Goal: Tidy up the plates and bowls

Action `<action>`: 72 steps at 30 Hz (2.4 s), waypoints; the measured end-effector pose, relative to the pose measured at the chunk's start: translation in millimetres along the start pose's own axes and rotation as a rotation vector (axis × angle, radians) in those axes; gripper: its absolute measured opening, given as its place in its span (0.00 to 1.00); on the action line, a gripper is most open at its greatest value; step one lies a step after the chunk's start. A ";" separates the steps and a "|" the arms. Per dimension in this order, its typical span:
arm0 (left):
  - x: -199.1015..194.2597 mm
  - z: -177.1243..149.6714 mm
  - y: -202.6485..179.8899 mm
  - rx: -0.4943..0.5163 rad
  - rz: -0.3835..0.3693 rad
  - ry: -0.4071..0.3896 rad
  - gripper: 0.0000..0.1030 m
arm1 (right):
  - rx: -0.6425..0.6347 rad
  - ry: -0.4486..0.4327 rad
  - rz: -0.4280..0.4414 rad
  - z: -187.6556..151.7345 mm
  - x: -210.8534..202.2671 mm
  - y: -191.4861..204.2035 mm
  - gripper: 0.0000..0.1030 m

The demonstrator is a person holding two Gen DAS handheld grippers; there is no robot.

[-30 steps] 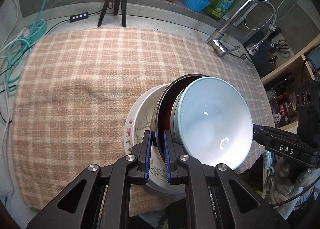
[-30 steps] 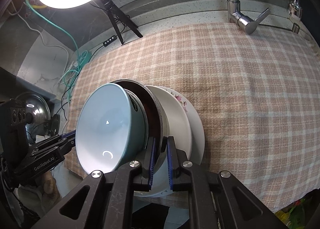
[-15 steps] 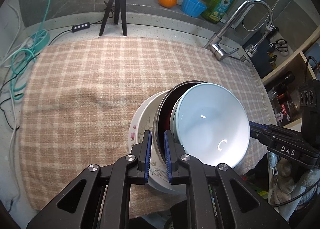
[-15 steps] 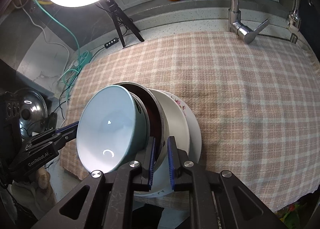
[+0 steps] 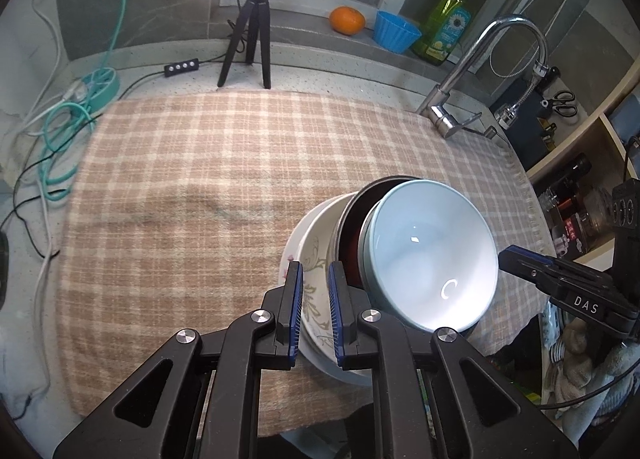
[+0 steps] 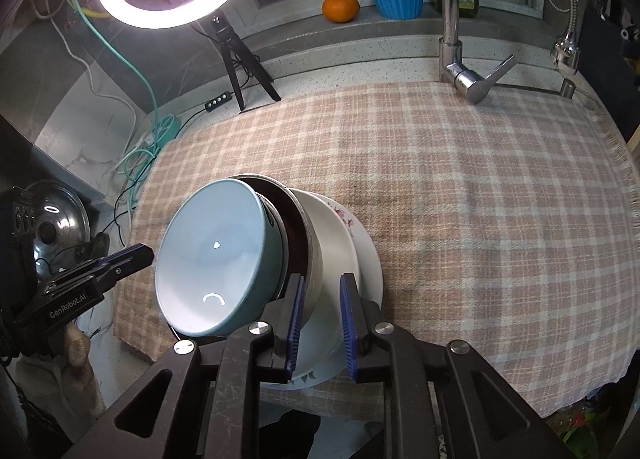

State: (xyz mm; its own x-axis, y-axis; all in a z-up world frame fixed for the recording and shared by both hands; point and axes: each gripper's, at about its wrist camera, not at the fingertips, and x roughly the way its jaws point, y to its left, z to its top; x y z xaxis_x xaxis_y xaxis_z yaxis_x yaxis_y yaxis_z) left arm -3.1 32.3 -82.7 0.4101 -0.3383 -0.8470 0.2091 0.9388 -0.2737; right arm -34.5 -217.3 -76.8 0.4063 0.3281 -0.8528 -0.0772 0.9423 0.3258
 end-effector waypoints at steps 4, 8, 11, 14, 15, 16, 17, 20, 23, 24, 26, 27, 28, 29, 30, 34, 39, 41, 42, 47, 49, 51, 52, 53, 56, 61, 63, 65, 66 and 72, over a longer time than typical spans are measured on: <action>-7.3 -0.8 1.0 0.004 0.022 -0.024 0.15 | -0.017 -0.028 -0.029 -2.9 -9.0 1.3 0.20; -13.7 -0.5 1.1 -0.001 0.045 -0.060 0.17 | -0.038 -0.066 -0.072 -5.4 -17.3 3.5 0.20; -19.5 0.3 -1.3 0.014 0.071 -0.092 0.17 | -0.052 -0.094 -0.102 -7.0 -23.6 3.9 0.20; -27.3 -1.5 -6.9 0.039 0.096 -0.121 0.21 | -0.058 -0.117 -0.119 -9.3 -31.0 4.7 0.24; -30.1 -2.7 -8.9 0.047 0.100 -0.131 0.23 | -0.060 -0.128 -0.125 -10.0 -33.6 5.3 0.28; -33.1 -3.9 -10.9 0.054 0.104 -0.140 0.27 | -0.063 -0.137 -0.130 -10.7 -35.8 5.8 0.32; -35.7 -5.1 -13.3 0.064 0.111 -0.147 0.29 | -0.069 -0.148 -0.137 -11.3 -38.3 6.7 0.33; -43.8 -9.0 -18.9 0.079 0.124 -0.172 0.39 | -0.085 -0.181 -0.162 -14.0 -46.0 10.8 0.34; -52.0 -12.8 -23.8 0.084 0.135 -0.190 0.52 | -0.098 -0.219 -0.183 -16.7 -54.6 15.4 0.40; -54.6 -14.0 -24.9 0.081 0.139 -0.196 0.56 | -0.100 -0.232 -0.185 -17.1 -57.7 16.3 0.46; -58.4 -15.5 -26.8 0.081 0.144 -0.203 0.58 | -0.101 -0.268 -0.184 -18.6 -64.8 19.1 0.57; -60.1 -16.0 -28.0 0.081 0.149 -0.206 0.59 | -0.103 -0.288 -0.187 -19.6 -68.5 20.3 0.58; -61.9 -16.8 -29.1 0.080 0.153 -0.210 0.60 | -0.107 -0.300 -0.192 -20.4 -70.8 21.3 0.58; -63.9 -17.7 -30.7 0.079 0.157 -0.216 0.61 | -0.113 -0.311 -0.198 -21.2 -73.1 22.4 0.59; -65.4 -18.3 -32.5 0.082 0.158 -0.219 0.65 | -0.116 -0.318 -0.201 -22.2 -74.9 23.1 0.61; -69.9 -18.6 -36.2 0.083 0.157 -0.232 0.69 | -0.108 -0.343 -0.198 -25.7 -80.1 22.0 0.68; -73.9 -18.3 -38.2 0.088 0.158 -0.247 0.69 | -0.101 -0.341 -0.197 -25.5 -79.2 19.5 0.69; -74.2 -17.9 -38.9 0.087 0.159 -0.248 0.69 | -0.101 -0.341 -0.201 -25.5 -78.6 19.5 0.69; -73.9 -17.7 -38.9 0.088 0.157 -0.247 0.69 | -0.100 -0.340 -0.202 -26.0 -78.2 19.1 0.69; -73.7 -18.1 -39.1 0.086 0.157 -0.248 0.69 | -0.096 -0.328 -0.202 -25.2 -74.1 17.4 0.69; -73.2 -17.7 -39.2 0.089 0.158 -0.249 0.69 | -0.096 -0.329 -0.204 -25.0 -74.0 17.1 0.69; -72.7 -17.3 -39.5 0.089 0.158 -0.252 0.69 | -0.095 -0.329 -0.203 -24.4 -73.5 16.0 0.69; -72.6 -16.9 -39.5 0.090 0.157 -0.253 0.69 | -0.094 -0.328 -0.205 -23.9 -73.1 15.0 0.69; -72.0 -16.2 -39.5 0.092 0.157 -0.252 0.69 | -0.093 -0.327 -0.205 -23.4 -72.9 13.9 0.69; -70.7 -15.2 -38.7 0.093 0.154 -0.249 0.69 | -0.091 -0.323 -0.208 -21.8 -72.0 11.7 0.69; -68.9 -14.0 -40.3 0.096 0.152 -0.243 0.69 | -0.087 -0.314 -0.210 -21.1 -69.3 9.8 0.69; -68.7 -13.5 -40.3 0.095 0.151 -0.242 0.69 | -0.088 -0.310 -0.211 -21.1 -67.7 10.5 0.69; -68.3 -13.6 -40.8 0.097 0.152 -0.243 0.69 | -0.088 -0.308 -0.212 -20.6 -66.8 10.2 0.69; -68.0 -13.4 -40.8 0.096 0.152 -0.242 0.69 | -0.087 -0.307 -0.212 -20.4 -66.4 9.9 0.69; -66.8 -12.6 -41.8 0.097 0.156 -0.242 0.69 | -0.086 -0.304 -0.213 -20.1 -64.5 8.0 0.69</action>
State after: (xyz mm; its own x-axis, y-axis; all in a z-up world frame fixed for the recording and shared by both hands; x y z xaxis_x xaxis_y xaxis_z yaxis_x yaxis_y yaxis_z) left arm -50.4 16.4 -20.4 0.6414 -0.2075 -0.7386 0.2062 0.9739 -0.0946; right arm -79.6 -229.6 -27.4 0.6719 0.1019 -0.7336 -0.0326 0.9936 0.1081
